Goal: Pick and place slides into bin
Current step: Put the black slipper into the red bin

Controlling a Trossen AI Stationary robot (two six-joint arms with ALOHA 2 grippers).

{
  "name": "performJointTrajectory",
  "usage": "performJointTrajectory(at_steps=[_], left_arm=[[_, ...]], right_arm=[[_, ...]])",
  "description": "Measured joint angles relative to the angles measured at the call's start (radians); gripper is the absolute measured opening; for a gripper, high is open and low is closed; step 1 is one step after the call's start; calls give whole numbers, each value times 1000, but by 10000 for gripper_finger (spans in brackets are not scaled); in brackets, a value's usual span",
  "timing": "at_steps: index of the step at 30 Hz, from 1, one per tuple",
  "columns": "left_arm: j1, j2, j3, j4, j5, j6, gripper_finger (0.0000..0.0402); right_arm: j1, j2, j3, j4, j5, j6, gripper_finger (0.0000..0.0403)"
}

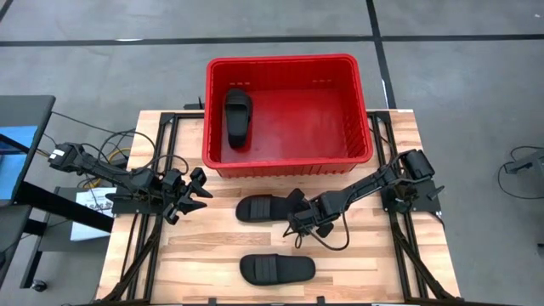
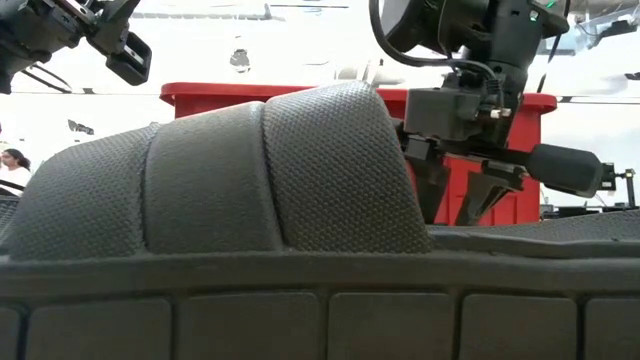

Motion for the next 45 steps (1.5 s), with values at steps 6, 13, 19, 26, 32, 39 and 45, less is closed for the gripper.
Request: performJointTrajectory(at_steps=[6, 13, 19, 26, 32, 39, 45], left_arm=[[0, 0, 0, 0, 0, 0, 142], [0, 0, 0, -10, 0, 0, 142], [0, 0, 0, -21, 0, 0, 142], [0, 0, 0, -21, 0, 0, 142], [0, 0, 0, -22, 0, 0, 142], [0, 0, 0, -22, 0, -5, 142], [0, 0, 0, -22, 0, -8, 142]], right_arm=[[0, 0, 0, -7, -7, 28, 22], [0, 2, 10, -25, -19, 115, 19], [21, -3, 52, -63, -16, 96, 14], [27, 2, 118, -107, -21, 82, 8], [37, 0, 149, -173, -13, 58, 7], [53, -1, 203, -267, -10, 52, 6], [69, -2, 293, -341, -10, 52, 6]])
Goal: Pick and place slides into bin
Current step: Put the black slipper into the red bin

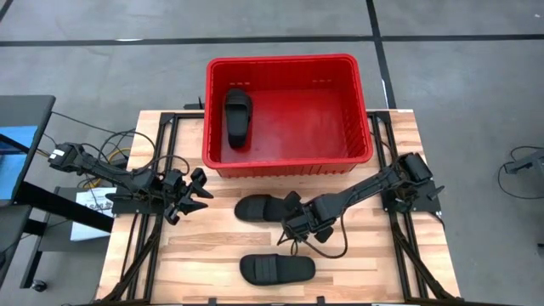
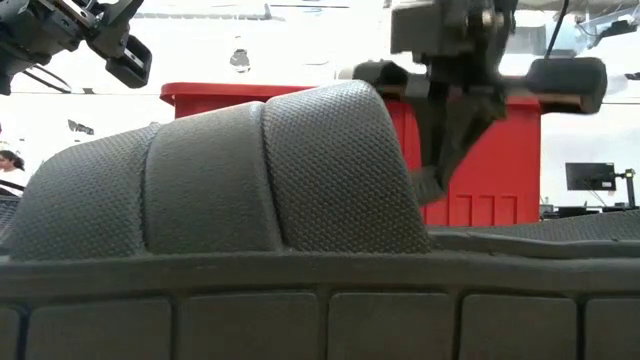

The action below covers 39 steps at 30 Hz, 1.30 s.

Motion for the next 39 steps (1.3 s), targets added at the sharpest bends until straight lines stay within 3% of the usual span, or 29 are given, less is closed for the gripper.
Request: performJointTrajectory(at_steps=[19, 39], left_arm=[[0, 0, 0, 0, 0, -5, 142], [0, 0, 0, -1, 0, -4, 142]], right_arm=[[39, -2, 400, -335, 56, 82, 5], [68, -3, 671, -654, 109, 168, 3]])
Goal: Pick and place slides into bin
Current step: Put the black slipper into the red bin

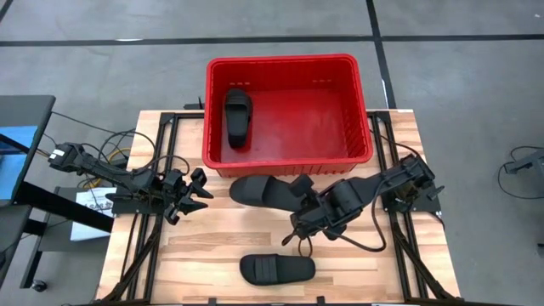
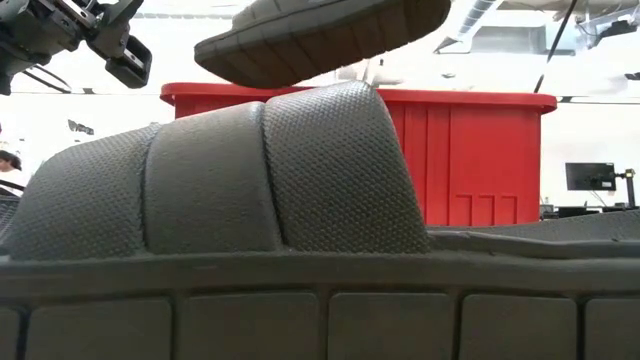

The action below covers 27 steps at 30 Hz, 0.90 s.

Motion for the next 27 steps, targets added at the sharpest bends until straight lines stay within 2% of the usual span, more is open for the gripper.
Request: performJointTrajectory(at_steps=[7, 16, 22, 27], left_arm=[[0, 0, 0, -1, 0, 0, 142], [0, 0, 0, -2, 0, 0, 142], [0, 0, 0, -4, 0, -3, 142], [0, 0, 0, -4, 0, -4, 142]], right_arm=[[0, 0, 72, 3, 2, -1, 3], [-18, 0, 159, 3, 107, 8, 2], [-59, 0, 191, 3, 184, 43, 2], [-107, 0, 195, 3, 206, 50, 2]])
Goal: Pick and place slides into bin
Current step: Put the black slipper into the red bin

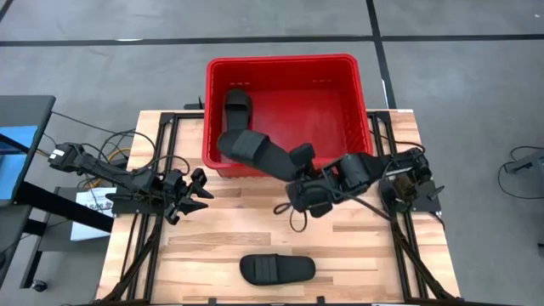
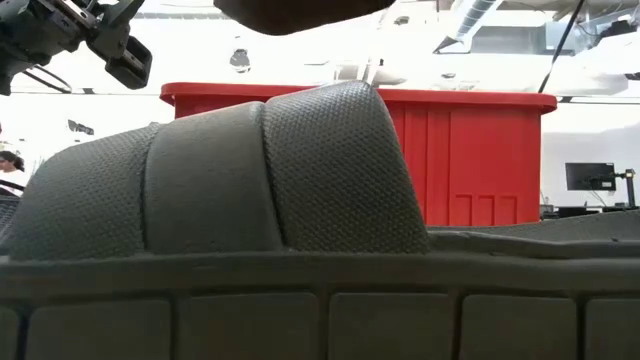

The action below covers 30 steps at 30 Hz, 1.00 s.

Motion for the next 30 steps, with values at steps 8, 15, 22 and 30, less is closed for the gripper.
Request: performJointTrajectory(at_steps=[8, 15, 22, 30], left_arm=[[0, 0, 0, 0, 0, -1, 142], [0, 0, 0, 0, 0, -3, 142], [0, 0, 0, 0, 0, -4, 142], [0, 0, 0, 0, 0, -4, 142]], right_arm=[[-82, 0, 0, 0, 36, 0, 2], [-171, 0, 0, 0, 55, 56, 1], [-258, 0, -1, 0, 52, 116, 1], [-350, 0, -1, 0, 48, 168, 1]])
